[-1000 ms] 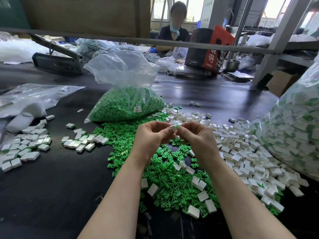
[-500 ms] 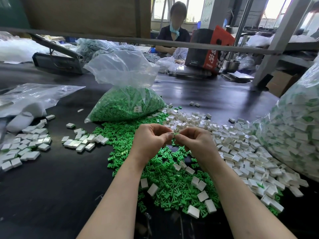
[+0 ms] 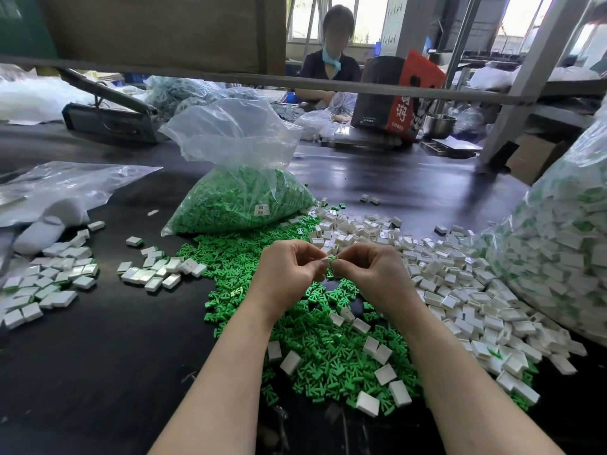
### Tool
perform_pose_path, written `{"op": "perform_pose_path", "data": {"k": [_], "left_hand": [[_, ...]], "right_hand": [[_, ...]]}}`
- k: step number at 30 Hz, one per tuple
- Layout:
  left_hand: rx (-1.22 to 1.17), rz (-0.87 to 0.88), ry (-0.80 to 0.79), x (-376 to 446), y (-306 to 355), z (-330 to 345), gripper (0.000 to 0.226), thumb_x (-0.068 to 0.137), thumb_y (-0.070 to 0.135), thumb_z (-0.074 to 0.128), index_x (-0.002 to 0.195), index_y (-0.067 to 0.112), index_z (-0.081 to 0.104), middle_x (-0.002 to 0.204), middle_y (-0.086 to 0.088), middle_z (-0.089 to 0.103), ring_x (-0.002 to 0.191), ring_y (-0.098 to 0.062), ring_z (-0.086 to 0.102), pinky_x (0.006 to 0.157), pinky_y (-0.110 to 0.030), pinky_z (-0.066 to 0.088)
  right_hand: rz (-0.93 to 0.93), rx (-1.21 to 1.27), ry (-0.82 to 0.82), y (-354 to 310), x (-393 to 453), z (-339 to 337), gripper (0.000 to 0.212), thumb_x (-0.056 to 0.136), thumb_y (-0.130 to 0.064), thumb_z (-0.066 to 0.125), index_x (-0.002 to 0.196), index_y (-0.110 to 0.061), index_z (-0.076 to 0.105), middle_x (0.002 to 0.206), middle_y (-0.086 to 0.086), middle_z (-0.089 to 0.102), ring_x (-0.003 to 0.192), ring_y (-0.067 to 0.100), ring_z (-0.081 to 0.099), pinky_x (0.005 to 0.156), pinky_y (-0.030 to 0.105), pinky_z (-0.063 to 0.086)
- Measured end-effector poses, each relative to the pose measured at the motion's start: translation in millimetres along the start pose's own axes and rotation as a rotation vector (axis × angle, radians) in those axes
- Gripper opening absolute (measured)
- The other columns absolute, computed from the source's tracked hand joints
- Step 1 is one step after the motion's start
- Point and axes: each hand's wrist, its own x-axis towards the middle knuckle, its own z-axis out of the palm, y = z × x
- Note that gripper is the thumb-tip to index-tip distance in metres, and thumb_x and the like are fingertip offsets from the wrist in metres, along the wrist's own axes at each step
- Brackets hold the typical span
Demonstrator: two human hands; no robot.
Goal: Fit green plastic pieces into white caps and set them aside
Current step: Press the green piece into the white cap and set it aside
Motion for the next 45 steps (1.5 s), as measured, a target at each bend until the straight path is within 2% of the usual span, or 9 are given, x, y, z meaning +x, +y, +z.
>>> {"op": "perform_pose_path", "data": {"k": [4, 10, 14, 16, 23, 32, 37, 41, 45], "left_hand": [[-0.002, 0.018, 0.001, 0.3, 0.5, -2.1, 0.008, 0.085, 0.005, 0.072, 0.085, 0.012, 0.073, 0.072, -0.003, 0.074, 0.068, -0.015, 0.072, 0.068, -0.029, 0.06], [-0.081, -0.009, -0.02, 0.0, -0.2, -4.2, 0.008, 0.085, 0.003, 0.072, 0.092, 0.007, 0.074, 0.077, -0.009, 0.074, 0.071, -0.018, 0.072, 0.071, -0.029, 0.06], [-0.196, -0.034, -0.046, 0.7, 1.5, -4.2, 0.008, 0.087, 0.001, 0.069, 0.092, 0.005, 0.073, 0.082, -0.013, 0.074, 0.074, -0.019, 0.07, 0.073, -0.027, 0.06], [-0.171, -0.025, -0.075, 0.7, 1.4, -4.9, 0.007, 0.089, 0.002, 0.067, 0.093, 0.004, 0.072, 0.08, -0.009, 0.073, 0.068, -0.01, 0.067, 0.067, -0.02, 0.057], [-0.047, -0.116, -0.238, -1.2, 3.1, -4.8, 0.028, 0.102, 0.027, 0.049, 0.079, 0.014, 0.056, 0.067, 0.0, 0.058, 0.059, -0.011, 0.05, 0.057, -0.02, 0.039], [-0.16, -0.113, -0.319, -4.7, 9.5, 1.5, 0.03, 0.105, 0.018, 0.038, 0.078, 0.014, 0.05, 0.064, 0.003, 0.041, 0.055, -0.007, 0.036, 0.052, -0.017, 0.032], [-0.202, -0.131, -0.366, -3.8, 4.8, 0.7, 0.029, 0.105, 0.019, 0.04, 0.078, 0.016, 0.051, 0.066, 0.003, 0.04, 0.058, -0.008, 0.035, 0.057, -0.022, 0.03], [-0.229, -0.143, -0.402, -4.5, 3.6, -1.6, 0.037, 0.105, 0.016, 0.04, 0.072, 0.023, 0.053, 0.058, 0.011, 0.041, 0.05, -0.001, 0.037, 0.05, -0.011, 0.034], [-0.197, -0.145, -0.43, -4.9, 5.1, -4.1, 0.033, 0.105, 0.016, 0.039, 0.076, 0.02, 0.052, 0.062, 0.008, 0.04, 0.051, -0.001, 0.037, 0.05, -0.01, 0.033]], "right_hand": [[-0.034, -0.004, -0.002, 1.5, 1.1, -0.9, 0.003, 0.088, -0.011, 0.072, 0.088, -0.009, 0.075, 0.079, 0.006, 0.074, 0.076, 0.025, 0.071, 0.074, 0.037, 0.06], [-0.05, -0.067, -0.019, 4.2, 1.3, -0.2, 0.004, 0.087, -0.013, 0.073, 0.084, -0.011, 0.075, 0.074, 0.0, 0.074, 0.069, 0.017, 0.069, 0.064, 0.024, 0.056], [-0.022, -0.104, -0.096, 3.9, 0.5, 3.2, 0.018, 0.096, -0.017, 0.062, 0.079, -0.014, 0.069, 0.066, -0.001, 0.068, 0.057, 0.017, 0.06, 0.059, 0.038, 0.052], [-0.018, -0.129, -0.145, 3.6, 0.0, 4.9, 0.026, 0.099, -0.016, 0.056, 0.074, -0.015, 0.064, 0.06, -0.003, 0.061, 0.053, 0.01, 0.051, 0.055, 0.033, 0.044], [0.046, 0.237, -0.225, 3.4, -0.9, 4.6, 0.029, 0.102, -0.008, 0.045, 0.083, 0.012, 0.052, 0.059, -0.002, 0.045, 0.052, 0.008, 0.038, 0.05, 0.017, 0.033], [0.178, 0.44, -0.303, 4.8, -1.8, 5.8, 0.026, 0.101, -0.01, 0.044, 0.076, -0.009, 0.052, 0.057, -0.004, 0.043, 0.048, 0.008, 0.031, 0.044, 0.017, 0.026], [0.204, 0.48, -0.372, 6.3, -1.7, 2.4, 0.015, 0.1, -0.008, 0.047, 0.105, 0.003, 0.056, 0.06, -0.003, 0.042, 0.05, 0.007, 0.032, 0.045, 0.016, 0.024], [0.198, 0.425, -0.419, 7.4, -1.8, -0.6, 0.029, 0.1, -0.009, 0.046, 0.104, 0.02, 0.05, 0.06, -0.005, 0.041, 0.049, 0.005, 0.03, 0.044, 0.013, 0.027], [0.197, 0.418, -0.439, 7.7, -2.2, -2.1, 0.031, 0.1, -0.009, 0.047, 0.107, 0.021, 0.048, 0.059, -0.008, 0.043, 0.051, 0.005, 0.03, 0.045, 0.013, 0.028]]}}
